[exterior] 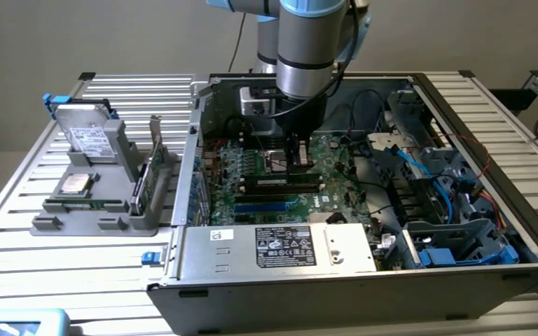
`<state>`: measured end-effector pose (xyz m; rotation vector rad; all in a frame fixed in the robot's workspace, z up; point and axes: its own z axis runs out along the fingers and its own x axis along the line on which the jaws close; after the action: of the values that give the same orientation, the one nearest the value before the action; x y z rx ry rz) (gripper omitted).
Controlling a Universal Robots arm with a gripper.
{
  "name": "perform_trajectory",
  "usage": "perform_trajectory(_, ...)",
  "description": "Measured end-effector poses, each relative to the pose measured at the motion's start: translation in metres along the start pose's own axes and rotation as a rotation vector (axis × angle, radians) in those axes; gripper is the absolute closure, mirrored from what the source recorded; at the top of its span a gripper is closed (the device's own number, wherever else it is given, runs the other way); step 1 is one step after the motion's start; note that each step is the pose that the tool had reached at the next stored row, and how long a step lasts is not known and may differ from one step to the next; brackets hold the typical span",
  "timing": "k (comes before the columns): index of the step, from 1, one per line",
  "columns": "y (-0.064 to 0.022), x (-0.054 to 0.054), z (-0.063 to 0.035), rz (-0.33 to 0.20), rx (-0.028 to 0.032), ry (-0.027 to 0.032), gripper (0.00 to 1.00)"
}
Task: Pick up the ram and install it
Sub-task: 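Insert the ram into the slot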
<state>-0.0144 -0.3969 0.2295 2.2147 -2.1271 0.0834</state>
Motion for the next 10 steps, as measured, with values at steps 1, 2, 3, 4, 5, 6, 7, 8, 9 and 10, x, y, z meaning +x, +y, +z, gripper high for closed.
perform_trajectory(1, 0.0000, 0.0000, 0.0001, 0.000, 0.0000, 0.0001, 0.86)
perform_trajectory(2, 0.0000, 0.0000, 0.0001, 0.000, -0.0001, 0.0002, 0.86)
perform_trajectory(3, 0.0000, 0.0000, 0.0003, 0.000, 0.0000, 0.0000, 0.86)
perform_trajectory(4, 0.0000, 0.0000, 0.0005, 0.000, 0.0000, -0.0001, 0.86)
perform_trajectory(5, -0.0001, 0.0000, 0.0008, 0.000, 0.0001, -0.0002, 0.86)
perform_trajectory(6, -0.0001, 0.0000, 0.0009, 0.000, 0.0001, -0.0002, 0.86)
perform_trajectory(7, -0.0002, 0.0000, 0.0009, 0.000, 0.0000, 0.0001, 0.86)
perform_trajectory(8, -0.0002, -0.0001, 0.0010, 0.000, 0.0000, 0.0001, 0.86)
perform_trajectory(9, -0.0002, -0.0001, 0.0013, 0.000, 0.0000, 0.0000, 0.86)
perform_trajectory(10, -0.0003, -0.0001, 0.0015, 0.001, 0.0000, -0.0001, 0.86)
